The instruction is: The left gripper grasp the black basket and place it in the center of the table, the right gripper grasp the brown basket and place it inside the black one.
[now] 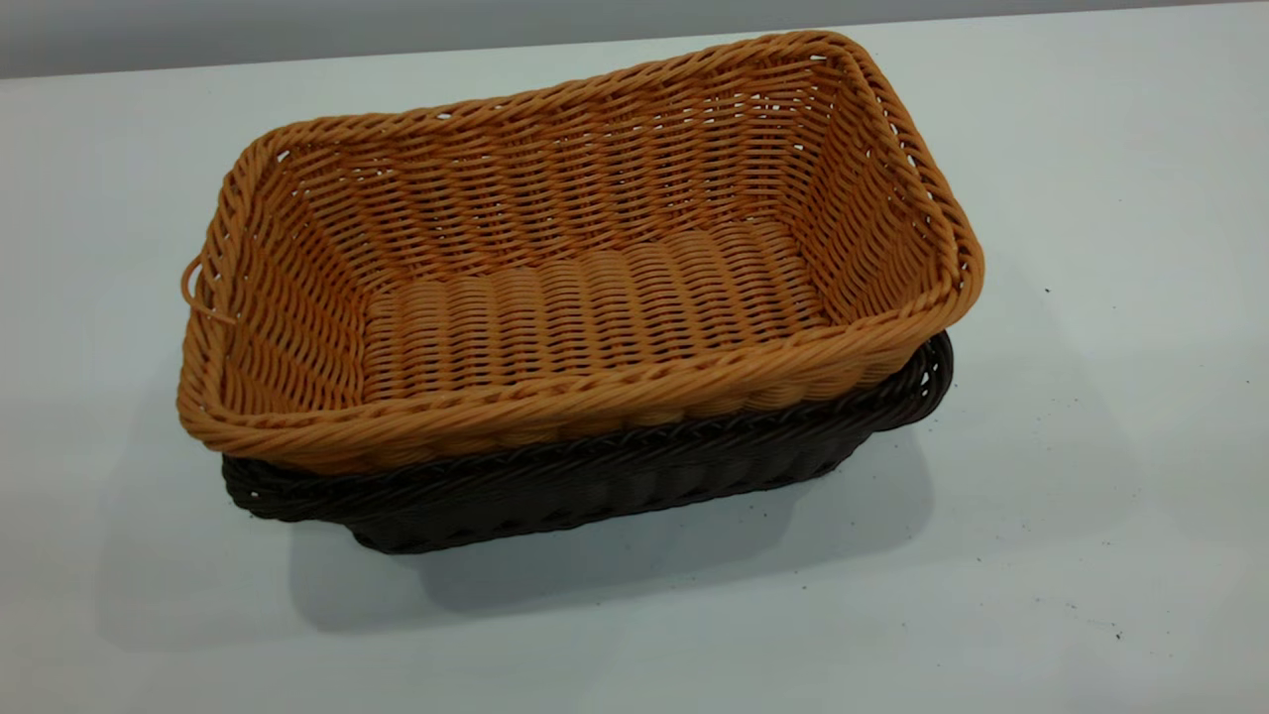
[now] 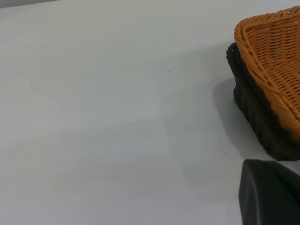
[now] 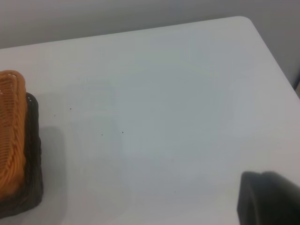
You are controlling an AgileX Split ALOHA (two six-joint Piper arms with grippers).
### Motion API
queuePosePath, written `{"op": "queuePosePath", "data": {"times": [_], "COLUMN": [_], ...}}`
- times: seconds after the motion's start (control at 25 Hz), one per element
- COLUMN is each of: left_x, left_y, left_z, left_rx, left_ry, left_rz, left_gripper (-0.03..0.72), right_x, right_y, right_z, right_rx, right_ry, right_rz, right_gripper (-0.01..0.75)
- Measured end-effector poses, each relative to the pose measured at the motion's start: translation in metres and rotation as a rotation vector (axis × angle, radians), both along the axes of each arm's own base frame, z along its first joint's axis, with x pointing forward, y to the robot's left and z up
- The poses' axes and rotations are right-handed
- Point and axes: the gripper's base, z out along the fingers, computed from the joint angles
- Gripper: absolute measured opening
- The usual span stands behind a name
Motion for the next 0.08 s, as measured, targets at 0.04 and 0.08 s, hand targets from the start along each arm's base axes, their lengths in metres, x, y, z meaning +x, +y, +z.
{"op": "queuePosePath", "data": {"times": [0.04, 0.08], "left_x": [0.0000, 0.0000], "left_y": [0.0000, 0.0000], "left_z": [0.0000, 0.0000], "left_rx": [0.000, 0.000], "left_ry": [0.000, 0.000], "left_rz": [0.000, 0.000], "left_gripper": [0.006, 0.006], "right_x": [0.0000, 0.0000], "right_y": [0.0000, 0.0000], "right_z": [0.0000, 0.0000], "right_rx": [0.000, 0.000], "right_ry": [0.000, 0.000], "right_rz": [0.000, 0.000], "right_gripper": [0.004, 0.004]}}
